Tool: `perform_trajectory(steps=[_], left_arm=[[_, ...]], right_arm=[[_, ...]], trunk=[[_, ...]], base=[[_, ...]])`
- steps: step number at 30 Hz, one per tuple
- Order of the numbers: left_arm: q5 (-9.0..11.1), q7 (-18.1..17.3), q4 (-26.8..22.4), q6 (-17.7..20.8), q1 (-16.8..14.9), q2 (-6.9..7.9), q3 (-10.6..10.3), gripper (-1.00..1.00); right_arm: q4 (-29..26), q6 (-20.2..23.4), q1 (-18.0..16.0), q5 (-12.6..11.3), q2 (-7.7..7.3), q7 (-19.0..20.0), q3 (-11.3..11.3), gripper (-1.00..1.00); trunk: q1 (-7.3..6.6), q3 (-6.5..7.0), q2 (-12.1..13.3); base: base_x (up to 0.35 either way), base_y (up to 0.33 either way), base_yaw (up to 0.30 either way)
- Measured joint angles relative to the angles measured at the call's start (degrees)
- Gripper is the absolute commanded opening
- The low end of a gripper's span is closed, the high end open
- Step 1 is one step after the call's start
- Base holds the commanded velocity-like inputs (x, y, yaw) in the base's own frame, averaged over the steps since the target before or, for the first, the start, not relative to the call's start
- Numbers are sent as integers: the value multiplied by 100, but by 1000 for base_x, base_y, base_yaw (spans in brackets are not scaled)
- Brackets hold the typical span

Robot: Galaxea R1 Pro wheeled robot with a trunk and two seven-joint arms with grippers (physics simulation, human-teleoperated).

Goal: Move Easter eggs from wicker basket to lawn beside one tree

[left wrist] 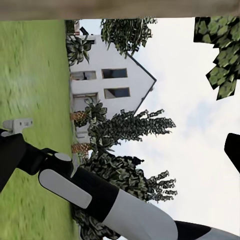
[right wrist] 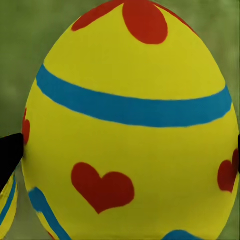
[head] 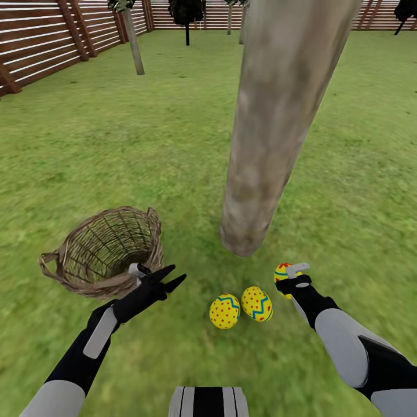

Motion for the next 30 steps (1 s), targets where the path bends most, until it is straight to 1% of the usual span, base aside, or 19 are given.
perform_trajectory(steps=[5,6,8,11,30], left_arm=[[14,-9,-3,-24,0,-4,-7,100],[14,-9,-7,-45,0,-16,-8,100],[3,-5,-26,-66,0,-100,-8,100],[-3,-1,-37,-70,1,-136,-8,100],[-4,0,-29,-70,0,-141,-9,100]], right_arm=[[0,0,2,2,3,0,1,-100],[0,0,-1,1,2,0,-1,-100],[0,6,1,0,2,0,-1,-100],[0,9,2,0,1,0,1,-100],[0,-26,1,0,-4,9,1,-100]], trunk=[[3,0,0],[6,-22,-1],[11,-66,-4],[19,-133,-8],[68,-554,-33]], base=[[26,0,0],[1,0,0],[0,0,0],[0,0,0],[0,0,0]])
